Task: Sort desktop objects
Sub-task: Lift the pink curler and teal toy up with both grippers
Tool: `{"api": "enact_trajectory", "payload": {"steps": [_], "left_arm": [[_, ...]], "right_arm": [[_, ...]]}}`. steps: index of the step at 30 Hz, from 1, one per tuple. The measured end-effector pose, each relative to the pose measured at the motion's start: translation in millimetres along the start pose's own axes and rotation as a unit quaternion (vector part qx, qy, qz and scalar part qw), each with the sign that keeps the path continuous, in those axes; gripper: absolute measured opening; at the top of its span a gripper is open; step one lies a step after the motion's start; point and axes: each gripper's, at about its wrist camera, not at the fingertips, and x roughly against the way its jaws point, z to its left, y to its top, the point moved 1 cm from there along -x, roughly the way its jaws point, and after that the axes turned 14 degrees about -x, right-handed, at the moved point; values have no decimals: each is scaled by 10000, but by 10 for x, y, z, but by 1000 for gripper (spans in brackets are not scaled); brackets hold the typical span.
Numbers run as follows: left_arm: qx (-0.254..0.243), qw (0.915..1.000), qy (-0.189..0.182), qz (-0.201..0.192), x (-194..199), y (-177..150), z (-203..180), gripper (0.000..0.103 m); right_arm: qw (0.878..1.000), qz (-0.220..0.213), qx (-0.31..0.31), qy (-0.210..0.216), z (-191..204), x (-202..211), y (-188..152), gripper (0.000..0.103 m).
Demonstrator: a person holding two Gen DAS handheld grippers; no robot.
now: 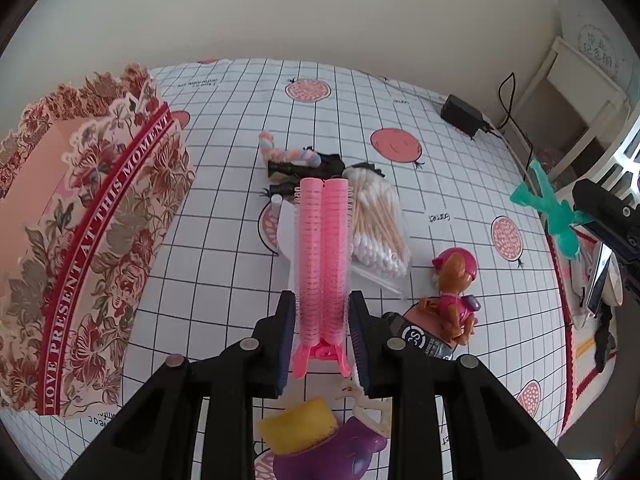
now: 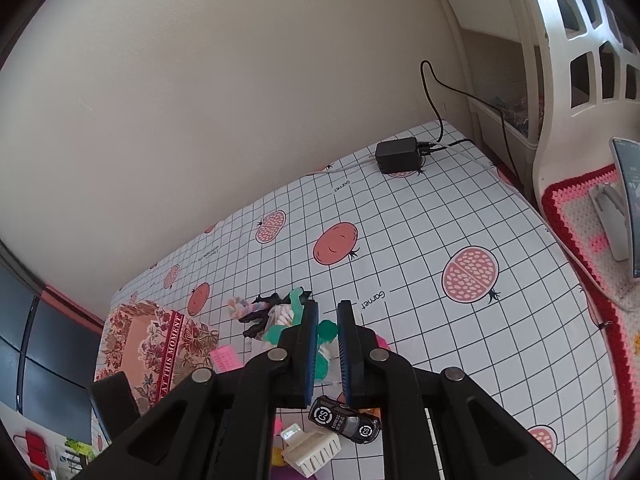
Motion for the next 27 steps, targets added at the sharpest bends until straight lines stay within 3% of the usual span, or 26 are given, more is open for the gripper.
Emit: {"api": "enact_trajectory", "payload": {"steps": [7,16,27], "left_arm": [[-4,9983,-64,-585,418,181,-26,28],[-36,9893,49,-1461,1099,332,-50,28],[109,9864,110,-1634,1273,320,82,28]], "right_arm": [[9992,-326,68,211,136,264,65,11],[9945,-840,146,604,299,715,146,11],[9938,-909,155,625,326,753,134,11]]}}
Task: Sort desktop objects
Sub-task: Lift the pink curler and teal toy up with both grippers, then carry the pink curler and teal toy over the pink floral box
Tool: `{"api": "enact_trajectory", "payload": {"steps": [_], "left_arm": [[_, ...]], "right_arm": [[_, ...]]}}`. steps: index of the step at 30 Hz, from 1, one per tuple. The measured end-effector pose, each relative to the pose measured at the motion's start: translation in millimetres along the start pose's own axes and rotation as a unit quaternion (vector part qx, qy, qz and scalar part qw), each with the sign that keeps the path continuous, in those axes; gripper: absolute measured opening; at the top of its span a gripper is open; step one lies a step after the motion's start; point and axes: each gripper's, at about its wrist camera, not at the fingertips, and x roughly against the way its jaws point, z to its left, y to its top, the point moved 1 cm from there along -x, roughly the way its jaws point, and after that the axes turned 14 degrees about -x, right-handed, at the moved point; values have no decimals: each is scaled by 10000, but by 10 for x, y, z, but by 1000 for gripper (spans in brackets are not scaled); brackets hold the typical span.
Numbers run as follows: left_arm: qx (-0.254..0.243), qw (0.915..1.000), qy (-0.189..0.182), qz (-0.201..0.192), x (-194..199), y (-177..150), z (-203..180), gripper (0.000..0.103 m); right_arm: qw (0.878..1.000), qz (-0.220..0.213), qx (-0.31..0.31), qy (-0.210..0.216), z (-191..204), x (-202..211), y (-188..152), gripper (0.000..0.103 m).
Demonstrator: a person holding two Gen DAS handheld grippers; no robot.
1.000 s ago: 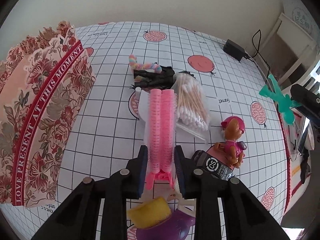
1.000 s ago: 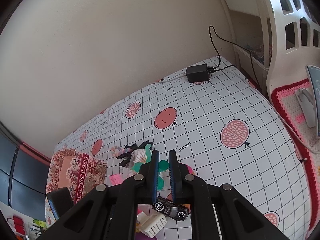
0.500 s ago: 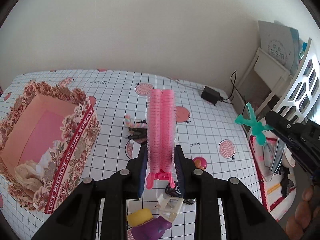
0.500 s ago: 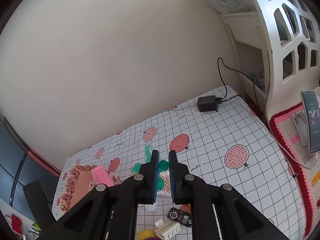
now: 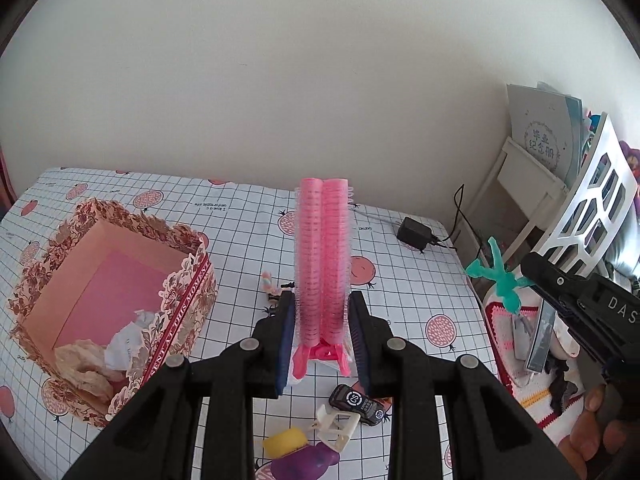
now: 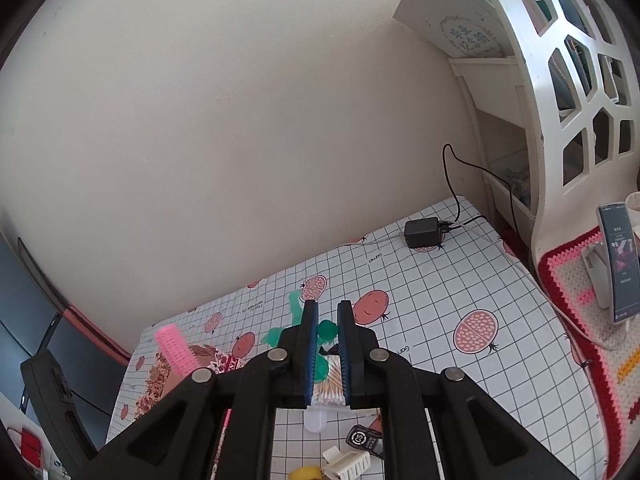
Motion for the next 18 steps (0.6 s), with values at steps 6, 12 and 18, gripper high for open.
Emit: {"api": "enact_trajectory", "payload": {"steps": [6,12,18], "left_arm": [[241,9996,157,-26,73,-27,216,28],[607,9976,322,-30,143,-97,550,28],[936,9940,555,-60,269,-172,870,28]], "right_arm": [[9999,90,85,90,149,-81,-134,11],[9992,247,250,166,389,-194,-296,11],[9979,385,436,284,645,-286,-471,11]]}}
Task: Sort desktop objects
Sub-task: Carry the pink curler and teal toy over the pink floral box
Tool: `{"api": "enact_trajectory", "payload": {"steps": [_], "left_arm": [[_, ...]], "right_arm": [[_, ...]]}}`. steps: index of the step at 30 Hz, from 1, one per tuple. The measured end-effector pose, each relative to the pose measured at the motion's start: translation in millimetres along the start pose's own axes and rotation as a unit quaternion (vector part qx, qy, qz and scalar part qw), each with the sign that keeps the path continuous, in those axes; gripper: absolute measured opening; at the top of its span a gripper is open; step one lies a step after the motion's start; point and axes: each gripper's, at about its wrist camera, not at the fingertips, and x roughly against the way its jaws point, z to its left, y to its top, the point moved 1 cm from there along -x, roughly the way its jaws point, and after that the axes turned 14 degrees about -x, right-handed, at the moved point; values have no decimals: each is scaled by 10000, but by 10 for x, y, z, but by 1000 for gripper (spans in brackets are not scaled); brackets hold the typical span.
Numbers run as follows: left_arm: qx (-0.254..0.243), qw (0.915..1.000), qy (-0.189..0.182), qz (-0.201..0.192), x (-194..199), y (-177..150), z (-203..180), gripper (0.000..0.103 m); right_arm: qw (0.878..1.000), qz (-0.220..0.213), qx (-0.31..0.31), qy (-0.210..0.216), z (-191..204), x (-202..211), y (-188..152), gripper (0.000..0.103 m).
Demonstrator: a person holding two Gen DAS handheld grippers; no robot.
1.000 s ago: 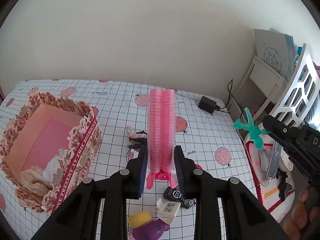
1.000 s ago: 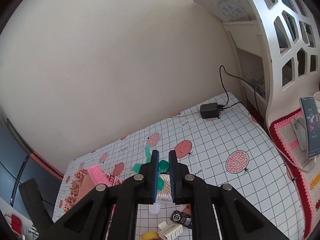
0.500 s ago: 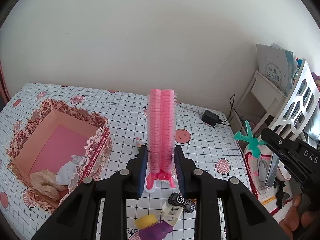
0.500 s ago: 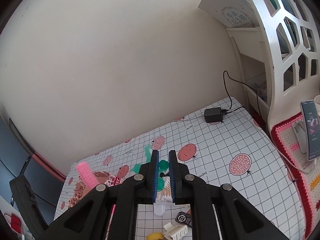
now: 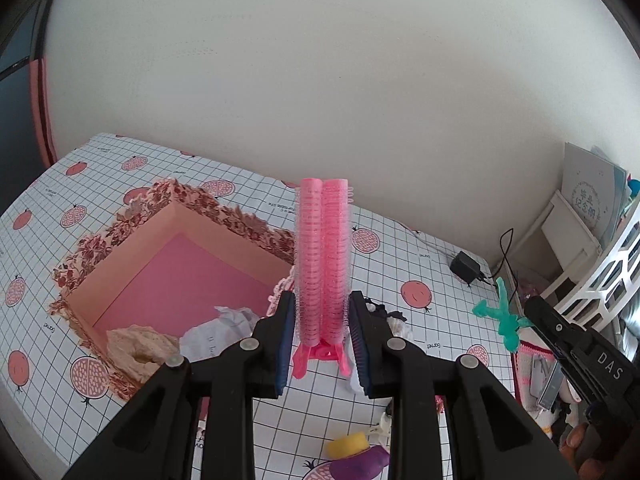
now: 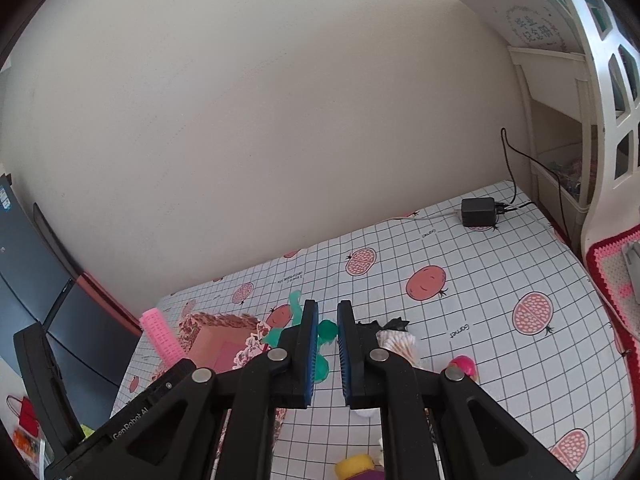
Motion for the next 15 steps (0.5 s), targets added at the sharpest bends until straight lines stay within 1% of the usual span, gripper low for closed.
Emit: {"api": "enact_trajectory", "payload": {"steps": [6,15], "left_arm": [[290,9993,251,-14,76,-27,279,28],[698,9961,540,-12,180,-89,682,28]], "right_arm": [[9994,308,81,143,196,-221,-247,11],[9978,486,339,297,500,-367,-528,11]]}}
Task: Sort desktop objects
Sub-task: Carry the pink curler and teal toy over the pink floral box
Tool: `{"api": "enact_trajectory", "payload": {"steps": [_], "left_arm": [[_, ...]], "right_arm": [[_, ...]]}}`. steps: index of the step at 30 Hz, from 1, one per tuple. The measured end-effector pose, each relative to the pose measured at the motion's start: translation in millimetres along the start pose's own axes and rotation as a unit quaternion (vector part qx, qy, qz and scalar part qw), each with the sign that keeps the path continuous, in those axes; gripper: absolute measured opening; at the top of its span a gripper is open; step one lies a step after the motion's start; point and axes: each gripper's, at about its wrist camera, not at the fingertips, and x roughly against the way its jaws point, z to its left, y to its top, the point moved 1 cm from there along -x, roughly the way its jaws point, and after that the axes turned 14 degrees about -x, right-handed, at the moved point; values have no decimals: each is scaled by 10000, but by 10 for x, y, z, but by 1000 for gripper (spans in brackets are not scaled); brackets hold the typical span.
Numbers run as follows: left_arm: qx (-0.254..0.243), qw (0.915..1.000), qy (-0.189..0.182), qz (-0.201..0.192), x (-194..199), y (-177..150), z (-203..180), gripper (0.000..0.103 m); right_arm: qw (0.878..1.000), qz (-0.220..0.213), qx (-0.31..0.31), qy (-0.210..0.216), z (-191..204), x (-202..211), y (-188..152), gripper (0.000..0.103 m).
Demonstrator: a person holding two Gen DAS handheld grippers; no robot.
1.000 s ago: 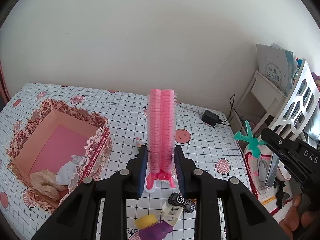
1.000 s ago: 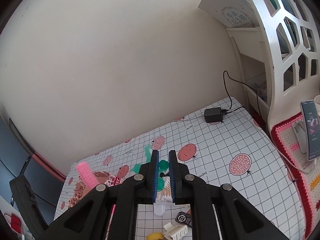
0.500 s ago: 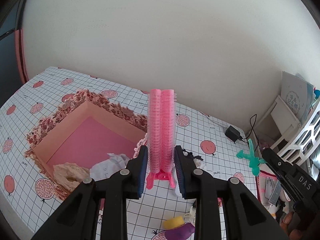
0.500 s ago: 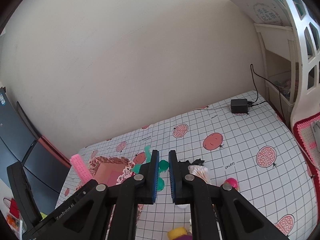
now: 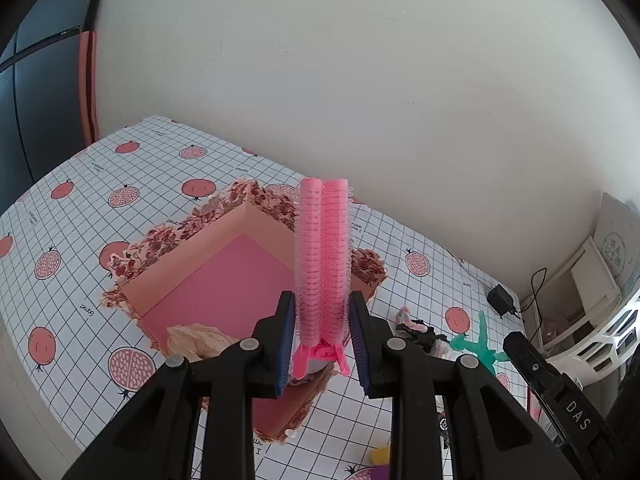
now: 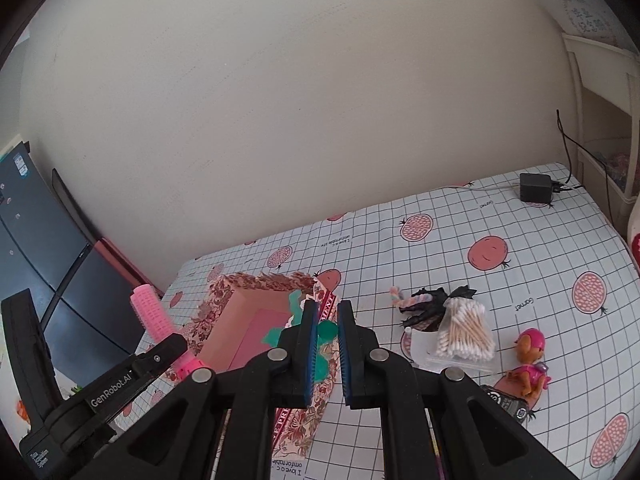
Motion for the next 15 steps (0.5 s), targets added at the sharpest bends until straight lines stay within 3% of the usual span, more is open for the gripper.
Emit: {"api": "enact_trajectory", "payload": {"steps": [15], "left_arm": [[519,9979,345,-172,176,-10,591,28]], "right_arm": [[9982,333,452,202,442,-279,-369,11]]}}
